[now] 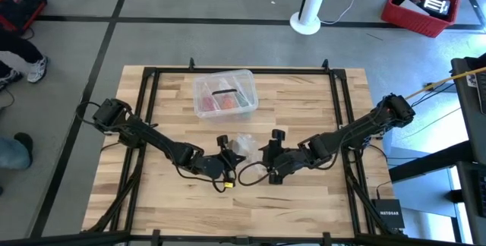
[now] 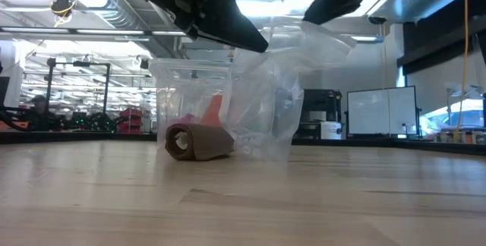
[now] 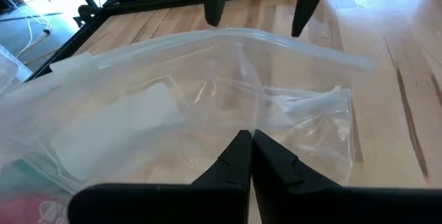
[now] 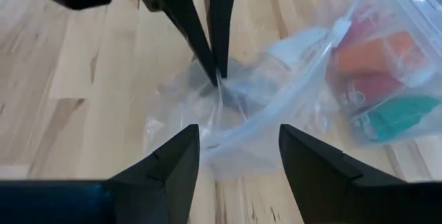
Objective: Roll bandage
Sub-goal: Open the transparent zip bag
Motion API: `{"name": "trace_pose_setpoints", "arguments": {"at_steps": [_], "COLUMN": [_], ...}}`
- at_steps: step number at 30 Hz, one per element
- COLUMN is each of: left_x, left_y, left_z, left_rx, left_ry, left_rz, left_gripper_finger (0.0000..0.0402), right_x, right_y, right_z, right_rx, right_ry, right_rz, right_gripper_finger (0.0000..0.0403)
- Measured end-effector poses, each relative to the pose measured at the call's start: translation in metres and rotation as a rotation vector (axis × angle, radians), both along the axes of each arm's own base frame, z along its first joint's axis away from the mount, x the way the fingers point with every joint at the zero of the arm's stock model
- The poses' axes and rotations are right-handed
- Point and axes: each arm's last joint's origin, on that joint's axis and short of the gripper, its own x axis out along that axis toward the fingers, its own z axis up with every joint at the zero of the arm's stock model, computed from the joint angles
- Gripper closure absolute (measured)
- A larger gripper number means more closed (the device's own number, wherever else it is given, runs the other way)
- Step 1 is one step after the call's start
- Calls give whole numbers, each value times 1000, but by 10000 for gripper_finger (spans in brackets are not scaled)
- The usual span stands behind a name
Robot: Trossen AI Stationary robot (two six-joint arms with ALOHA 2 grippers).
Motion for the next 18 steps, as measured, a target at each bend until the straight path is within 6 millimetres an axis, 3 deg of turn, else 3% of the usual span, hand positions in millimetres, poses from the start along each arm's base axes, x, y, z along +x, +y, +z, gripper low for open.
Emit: {"name": "trace_pose_setpoints", "arguments": {"at_steps": [13, 18], "left_x": [0, 0], "left_y": [0, 0], "left_z": [0, 0], "left_rx": [0, 0], "left_ry": [0, 0], "left_rz": [-1, -1], "left_gripper_finger": [401, 401], "right_x": [-1, -2], "right_y": [-1, 2], "right_z": [-2, -3], "right_rx": [-26, -13], "right_ry": [10, 51], "right_rz": [-7, 104], "right_gripper_finger": [201, 201]}}
